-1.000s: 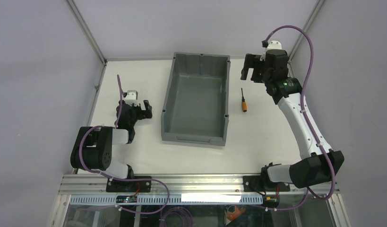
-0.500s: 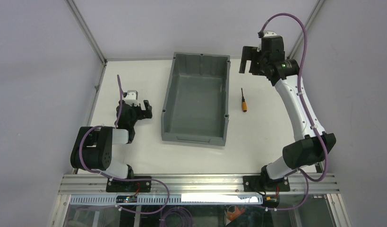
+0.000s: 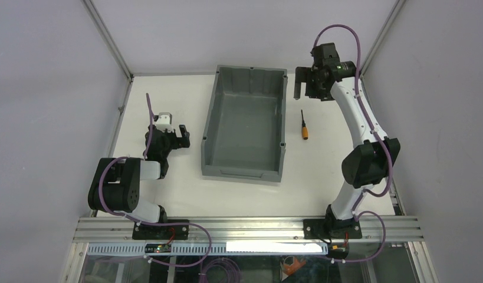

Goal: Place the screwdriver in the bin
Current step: Pick up the screwdriver from the center of the board.

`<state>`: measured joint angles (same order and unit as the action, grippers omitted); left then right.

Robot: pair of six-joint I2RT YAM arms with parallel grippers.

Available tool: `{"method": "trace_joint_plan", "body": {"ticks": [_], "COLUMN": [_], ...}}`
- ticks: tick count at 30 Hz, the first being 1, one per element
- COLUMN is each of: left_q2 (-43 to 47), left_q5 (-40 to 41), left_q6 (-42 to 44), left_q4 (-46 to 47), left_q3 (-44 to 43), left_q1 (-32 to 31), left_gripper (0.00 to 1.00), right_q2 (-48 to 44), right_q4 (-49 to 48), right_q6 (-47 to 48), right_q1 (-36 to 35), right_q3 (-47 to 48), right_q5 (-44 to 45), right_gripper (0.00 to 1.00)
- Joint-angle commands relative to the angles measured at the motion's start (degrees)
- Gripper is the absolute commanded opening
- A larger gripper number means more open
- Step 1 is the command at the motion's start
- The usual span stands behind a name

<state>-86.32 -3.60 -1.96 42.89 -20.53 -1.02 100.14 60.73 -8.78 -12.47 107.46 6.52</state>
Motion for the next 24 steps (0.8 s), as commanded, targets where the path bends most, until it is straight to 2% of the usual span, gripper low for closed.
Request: {"method": "trace_joint_plan", "body": {"ticks": [1, 16, 24], "left_q2": [0.01, 0.02, 0.00], "left_q5": [-1.40, -1.41, -1.42], "left_q6": [0.64, 0.64, 0.63], "left_q4": [4.31, 4.30, 4.32], "left_q3": [-0.82, -0.87, -0.83], "left_q1": [0.40, 0.42, 0.40], "left_gripper": [0.99, 0.99, 0.99], "right_q2": [2.52, 11.54, 15.99], "right_q4": [2.20, -3.04, -5.25], "right_q6": [-0.52, -1.38, -1.26], "right_q1": [1.32, 5.10, 5.39], "right_q3": [1.71, -6.54, -10.25], "right_q5": [-1.74, -5.97, -5.99], "right_gripper": [0.99, 0.93, 0.85]}}
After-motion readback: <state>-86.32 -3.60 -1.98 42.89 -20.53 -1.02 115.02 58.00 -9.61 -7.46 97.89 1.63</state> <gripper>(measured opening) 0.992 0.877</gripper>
